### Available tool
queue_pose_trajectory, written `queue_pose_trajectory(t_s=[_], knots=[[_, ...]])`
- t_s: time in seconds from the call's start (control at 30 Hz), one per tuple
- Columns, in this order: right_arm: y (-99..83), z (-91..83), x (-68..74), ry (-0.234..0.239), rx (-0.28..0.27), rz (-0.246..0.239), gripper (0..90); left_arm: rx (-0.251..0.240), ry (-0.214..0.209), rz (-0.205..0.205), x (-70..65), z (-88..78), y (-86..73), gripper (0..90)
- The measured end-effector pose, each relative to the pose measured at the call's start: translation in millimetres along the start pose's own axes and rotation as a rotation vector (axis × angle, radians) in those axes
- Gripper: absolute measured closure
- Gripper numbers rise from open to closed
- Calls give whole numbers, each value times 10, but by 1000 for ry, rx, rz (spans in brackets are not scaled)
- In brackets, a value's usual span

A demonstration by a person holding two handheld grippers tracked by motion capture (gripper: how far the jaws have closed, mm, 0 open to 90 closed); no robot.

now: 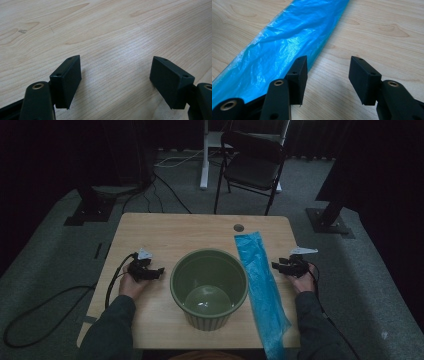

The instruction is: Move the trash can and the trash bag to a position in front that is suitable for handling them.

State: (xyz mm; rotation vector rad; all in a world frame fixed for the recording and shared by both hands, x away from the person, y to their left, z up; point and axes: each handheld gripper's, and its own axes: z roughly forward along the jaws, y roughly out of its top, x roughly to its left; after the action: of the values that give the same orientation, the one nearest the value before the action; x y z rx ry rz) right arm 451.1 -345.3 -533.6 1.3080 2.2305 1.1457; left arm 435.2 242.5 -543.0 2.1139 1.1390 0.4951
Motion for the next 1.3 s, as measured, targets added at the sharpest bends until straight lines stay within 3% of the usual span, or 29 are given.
queue_pose_trajectory(t_s=[0.17, 0.2, 0.23, 0.43, 0.53, 0.63, 0.67, 0.7, 0.73, 0.83, 0.87, 0.9, 0.93, 1.0, 1.07, 1.13, 1.17, 1.27, 1.3], knots=[[6, -24, 15, 11, -4, 2, 483, 23, 5, -6, -15, -20, 26, 281], [21, -49, 32, 17, -11, -7, 494, 41, -1, -2, -47, -53, 45, 439], [21, -49, 32, 17, -11, -7, 494, 41, -1, -2, -47, -53, 45, 467], [71, -113, 102, 68, -25, -13, 552, 70, -28, 28, -135, -79, 70, 500], [122, -161, 221, 128, -23, -61, 575, 59, -121, 31, -193, -165, 94, 505], [171, -204, 355, 186, -28, -108, 574, 2, -224, 38, -281, -334, 131, 511], [171, -204, 355, 186, -28, -108, 574, 2, -224, 38, -281, -334, 131, 512], [183, -218, 413, 208, -33, -124, 574, -32, -274, 66, -369, -466, 139, 512], [198, -238, 540, 254, -32, -159, 570, -52, -286, 86, -416, -527, 133, 520], [209, -263, 730, 312, -30, -204, 562, -75, -349, 118, -535, -667, 90, 537], [209, -263, 730, 312, -30, -204, 562, -75, -349, 118, -535, -667, 90, 537], [209, -316, 920, 376, -35, -246, 547, -87, -386, 129, -587, -741, 55, 537], [207, -335, 972, 392, -37, -257, 544, -100, -421, 144, -630, -816, 22, 536], [201, -361, 1038, 416, -38, -269, 540, -108, -434, 151, -655, -856, 5, 531], [181, -419, 1215, 481, -32, -313, 531, -124, -458, 178, -707, -951, -34, 531], [179, -430, 1256, 496, -27, -325, 531, -124, -458, 178, -707, -951, -34, 532], [167, -446, 1396, 548, -9, -354, 531, -137, -483, 195, -747, -1010, -63, 534], [165, -443, 1450, 561, -2, -372, 529, -140, -494, 198, -751, -1015, -64, 534], [166, -437, 1499, 570, 4, -388, 527, -150, -516, 197, -755, -1008, -49, 534]])
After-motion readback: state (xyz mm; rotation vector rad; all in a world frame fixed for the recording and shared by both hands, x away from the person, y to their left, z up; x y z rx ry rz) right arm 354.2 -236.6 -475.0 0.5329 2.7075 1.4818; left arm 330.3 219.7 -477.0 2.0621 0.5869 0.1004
